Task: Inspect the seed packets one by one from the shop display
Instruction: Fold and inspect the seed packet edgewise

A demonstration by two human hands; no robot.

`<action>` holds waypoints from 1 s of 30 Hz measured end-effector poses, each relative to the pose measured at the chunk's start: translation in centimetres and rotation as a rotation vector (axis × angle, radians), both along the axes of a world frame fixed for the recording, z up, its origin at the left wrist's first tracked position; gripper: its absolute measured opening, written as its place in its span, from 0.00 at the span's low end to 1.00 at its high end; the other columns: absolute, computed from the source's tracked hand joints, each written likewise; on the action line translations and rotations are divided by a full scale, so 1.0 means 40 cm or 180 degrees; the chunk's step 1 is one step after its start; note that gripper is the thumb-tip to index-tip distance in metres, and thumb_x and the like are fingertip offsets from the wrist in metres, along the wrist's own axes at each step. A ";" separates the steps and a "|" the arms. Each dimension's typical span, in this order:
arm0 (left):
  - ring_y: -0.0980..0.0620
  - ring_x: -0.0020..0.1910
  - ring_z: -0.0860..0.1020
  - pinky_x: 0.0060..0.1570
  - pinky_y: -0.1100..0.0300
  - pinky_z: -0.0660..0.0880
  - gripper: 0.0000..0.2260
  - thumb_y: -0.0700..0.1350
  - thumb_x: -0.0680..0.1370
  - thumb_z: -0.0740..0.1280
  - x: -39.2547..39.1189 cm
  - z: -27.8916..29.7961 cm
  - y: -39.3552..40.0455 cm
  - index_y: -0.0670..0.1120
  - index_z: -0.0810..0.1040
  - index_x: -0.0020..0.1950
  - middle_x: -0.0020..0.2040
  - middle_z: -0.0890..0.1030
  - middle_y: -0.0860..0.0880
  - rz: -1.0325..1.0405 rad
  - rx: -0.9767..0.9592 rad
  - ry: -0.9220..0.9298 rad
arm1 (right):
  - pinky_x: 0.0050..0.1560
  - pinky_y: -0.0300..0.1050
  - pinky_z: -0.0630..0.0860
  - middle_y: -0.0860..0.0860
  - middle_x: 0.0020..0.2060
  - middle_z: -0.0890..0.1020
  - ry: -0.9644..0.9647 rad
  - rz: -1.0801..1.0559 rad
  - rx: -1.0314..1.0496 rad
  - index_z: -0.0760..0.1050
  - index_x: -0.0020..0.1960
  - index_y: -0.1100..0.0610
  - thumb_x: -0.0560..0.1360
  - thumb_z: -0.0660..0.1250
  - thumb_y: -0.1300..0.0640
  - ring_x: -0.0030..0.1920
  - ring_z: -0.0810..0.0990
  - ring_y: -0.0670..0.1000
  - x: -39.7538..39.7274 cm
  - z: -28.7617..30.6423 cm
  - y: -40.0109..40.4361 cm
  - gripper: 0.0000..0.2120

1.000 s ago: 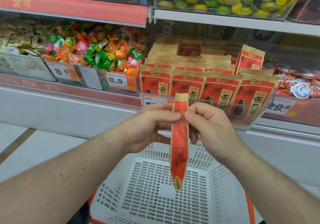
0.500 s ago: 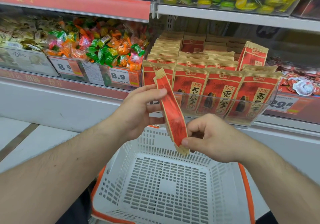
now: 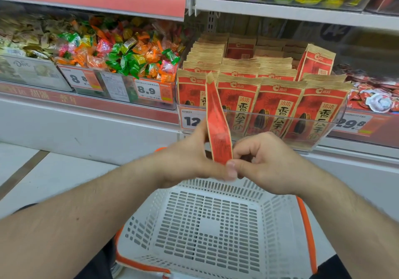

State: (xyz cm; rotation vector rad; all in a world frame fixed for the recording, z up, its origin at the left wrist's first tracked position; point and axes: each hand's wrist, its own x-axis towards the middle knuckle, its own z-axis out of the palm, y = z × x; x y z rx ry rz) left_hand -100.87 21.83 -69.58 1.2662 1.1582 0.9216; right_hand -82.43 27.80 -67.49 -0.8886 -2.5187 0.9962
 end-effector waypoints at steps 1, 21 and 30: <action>0.53 0.54 0.81 0.58 0.49 0.78 0.41 0.49 0.58 0.81 0.006 -0.010 -0.004 0.56 0.65 0.66 0.48 0.81 0.59 -0.0120 0.0102 0.0288 | 0.37 0.58 0.77 0.57 0.29 0.79 0.0070 0.0000 0.0015 0.78 0.32 0.56 0.75 0.71 0.55 0.33 0.78 0.60 0.001 0.002 0.001 0.13; 0.46 0.56 0.80 0.49 0.57 0.78 0.46 0.38 0.65 0.78 -0.019 -0.013 0.011 0.57 0.58 0.75 0.61 0.78 0.50 -0.0502 0.0153 -0.0196 | 0.39 0.60 0.78 0.56 0.29 0.80 0.0280 -0.0133 -0.0110 0.80 0.34 0.55 0.71 0.69 0.50 0.33 0.79 0.59 0.010 0.024 -0.001 0.11; 0.53 0.47 0.82 0.44 0.60 0.79 0.28 0.49 0.69 0.73 0.024 -0.001 0.002 0.52 0.67 0.67 0.52 0.80 0.49 0.0214 -0.0060 -0.0568 | 0.25 0.44 0.68 0.50 0.19 0.72 0.0323 -0.0324 0.0712 0.67 0.25 0.57 0.64 0.60 0.46 0.23 0.71 0.50 -0.019 -0.002 -0.028 0.16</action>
